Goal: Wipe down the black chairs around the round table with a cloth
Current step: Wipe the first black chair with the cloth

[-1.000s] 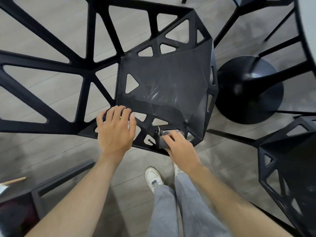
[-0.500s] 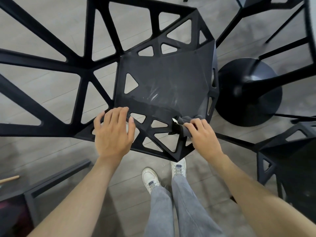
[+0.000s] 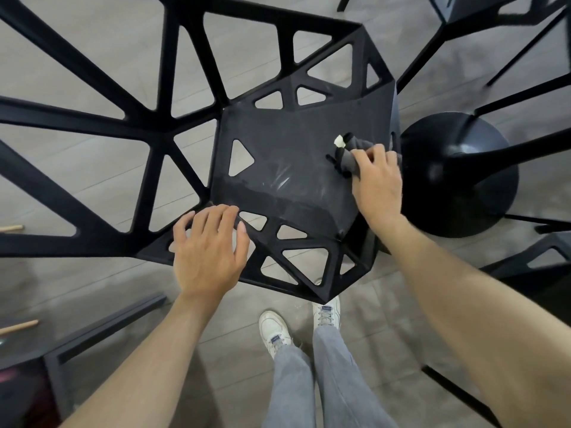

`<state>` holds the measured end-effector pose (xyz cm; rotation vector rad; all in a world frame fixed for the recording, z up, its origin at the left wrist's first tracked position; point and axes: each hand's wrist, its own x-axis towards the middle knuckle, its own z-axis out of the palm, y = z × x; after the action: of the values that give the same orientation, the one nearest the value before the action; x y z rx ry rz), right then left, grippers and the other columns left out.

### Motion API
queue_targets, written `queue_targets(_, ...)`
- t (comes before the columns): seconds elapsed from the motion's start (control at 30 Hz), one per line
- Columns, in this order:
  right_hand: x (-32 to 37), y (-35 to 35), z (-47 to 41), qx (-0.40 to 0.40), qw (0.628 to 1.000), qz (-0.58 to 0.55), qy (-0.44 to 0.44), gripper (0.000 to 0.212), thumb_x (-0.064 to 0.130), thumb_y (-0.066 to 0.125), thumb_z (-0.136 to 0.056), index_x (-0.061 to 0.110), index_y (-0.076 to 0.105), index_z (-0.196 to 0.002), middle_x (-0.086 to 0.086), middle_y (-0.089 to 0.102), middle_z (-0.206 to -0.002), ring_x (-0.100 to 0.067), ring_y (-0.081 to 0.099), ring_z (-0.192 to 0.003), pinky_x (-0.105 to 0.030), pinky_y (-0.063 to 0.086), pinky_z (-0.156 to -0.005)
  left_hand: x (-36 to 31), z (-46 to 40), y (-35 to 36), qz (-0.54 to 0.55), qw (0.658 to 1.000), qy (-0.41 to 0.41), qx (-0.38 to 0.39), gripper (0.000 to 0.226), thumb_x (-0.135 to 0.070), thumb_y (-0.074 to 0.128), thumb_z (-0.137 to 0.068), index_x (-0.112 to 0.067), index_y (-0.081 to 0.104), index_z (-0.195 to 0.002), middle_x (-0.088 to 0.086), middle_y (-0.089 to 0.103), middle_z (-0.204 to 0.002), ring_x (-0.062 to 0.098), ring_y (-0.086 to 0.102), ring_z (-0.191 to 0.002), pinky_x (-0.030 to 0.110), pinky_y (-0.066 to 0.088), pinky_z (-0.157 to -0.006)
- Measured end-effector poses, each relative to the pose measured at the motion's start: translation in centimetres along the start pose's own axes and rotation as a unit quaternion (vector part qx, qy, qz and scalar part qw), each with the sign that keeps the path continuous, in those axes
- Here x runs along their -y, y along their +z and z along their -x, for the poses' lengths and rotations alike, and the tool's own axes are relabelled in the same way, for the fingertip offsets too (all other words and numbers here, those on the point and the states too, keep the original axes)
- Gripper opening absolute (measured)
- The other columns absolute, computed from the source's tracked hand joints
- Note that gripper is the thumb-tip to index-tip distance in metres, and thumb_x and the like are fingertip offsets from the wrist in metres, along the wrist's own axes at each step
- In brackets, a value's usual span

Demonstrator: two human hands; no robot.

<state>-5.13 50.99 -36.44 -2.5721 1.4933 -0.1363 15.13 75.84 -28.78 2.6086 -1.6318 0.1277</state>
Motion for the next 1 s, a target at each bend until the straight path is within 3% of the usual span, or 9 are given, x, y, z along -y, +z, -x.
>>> queue_targets(0.13,1.1,-0.6,2.4,0.043,0.999,-0.032,-0.001,0.041,0.031,0.072,-0.084,0.021,0.062,-0.122,-0.006,0.053,-0.114,-0.029,0.051,-0.104,-0.040,0.051,-0.067,-0.1,-0.1,0.0,0.001,1.000,-0.003,-0.003,0.032,-0.031,0.044,-0.107,-0.016,0.067,-0.124,0.000,0.070,-0.122,0.022,0.064,-0.115,0.045,0.038,-0.106)
queue_targets(0.3,1.4,0.5,10.8,0.118,0.980,-0.013,-0.162,0.053,0.040,0.080,-0.078,0.023,0.065,-0.125,0.000,0.058,-0.113,-0.024,0.055,-0.098,-0.033,0.056,-0.065,0.0,-0.1,-0.1,-0.006,1.000,-0.008,-0.003,0.032,-0.031,0.044,-0.107,-0.016,0.067,-0.124,0.000,0.070,-0.120,0.023,0.065,-0.113,0.046,0.039,-0.104)
queue_targets(0.47,-0.6,0.9,4.1,0.079,0.934,0.083,-0.337,0.043,0.028,0.071,-0.082,0.021,0.061,-0.123,-0.008,0.056,-0.110,-0.033,0.053,-0.096,-0.045,0.046,-0.075,0.0,-0.1,0.2,-0.007,1.000,-0.012,0.000,0.033,-0.030,0.044,-0.106,-0.016,0.068,-0.124,-0.001,0.071,-0.120,0.022,0.066,-0.111,0.046,0.041,-0.103)
queue_targets(0.53,-0.9,1.2,-1.4,0.035,0.948,0.122,-0.293,0.044,0.028,0.067,-0.080,0.022,0.059,-0.122,-0.011,0.054,-0.111,-0.035,0.052,-0.100,-0.048,0.039,-0.082,0.0,0.0,0.3,-0.009,1.000,-0.011,-0.003,0.033,-0.030,0.044,-0.106,-0.015,0.068,-0.123,0.000,0.071,-0.120,0.023,0.066,-0.110,0.046,0.041,-0.103)
queue_targets(0.63,-0.4,1.5,-8.6,-0.005,0.979,0.121,-0.162,0.041,0.028,0.065,-0.086,0.022,0.056,-0.126,-0.015,0.053,-0.117,-0.039,0.050,-0.108,-0.052,0.040,-0.086,0.0,0.0,0.4,-0.011,1.000,-0.009,-0.008,0.033,-0.029,0.045,-0.105,-0.015,0.069,-0.122,0.001,0.071,-0.120,0.024,0.066,-0.110,0.046,0.041,-0.102)
queue_targets(0.77,1.9,1.5,-10.0,-0.009,0.996,0.080,-0.048,0.035,0.028,0.060,-0.092,0.023,0.054,-0.126,-0.013,0.050,-0.120,-0.039,0.048,-0.110,-0.053,0.044,-0.084,0.2,0.0,0.6,-0.012,1.000,-0.006,-0.006,0.032,-0.028,0.048,-0.103,-0.015,0.070,-0.123,0.001,0.071,-0.120,0.024,0.067,-0.111,0.046,0.042,-0.103)
queue_targets(0.87,3.6,1.9,-4.3,0.018,0.994,0.063,-0.083,0.034,0.027,0.063,-0.087,0.023,0.055,-0.120,-0.011,0.053,-0.115,-0.036,0.050,-0.105,-0.049,0.045,-0.081,0.0,0.1,0.5,-0.015,1.000,-0.005,0.007,0.033,-0.029,0.048,-0.103,-0.015,0.070,-0.123,0.001,0.071,-0.121,0.025,0.067,-0.112,0.047,0.042,-0.104)
queue_targets(1.0,6.4,2.9,5.9,0.118,0.981,0.004,-0.151,0.042,0.026,0.071,-0.080,0.022,0.056,-0.119,-0.008,0.054,-0.109,-0.032,0.051,-0.098,-0.046,0.046,-0.081,0.1,-0.2,0.1,-0.018,1.000,-0.002,0.023,0.033,-0.029,0.046,-0.104,-0.015,0.070,-0.122,0.002,0.071,-0.119,0.025,0.067,-0.111,0.046,0.043,-0.103)
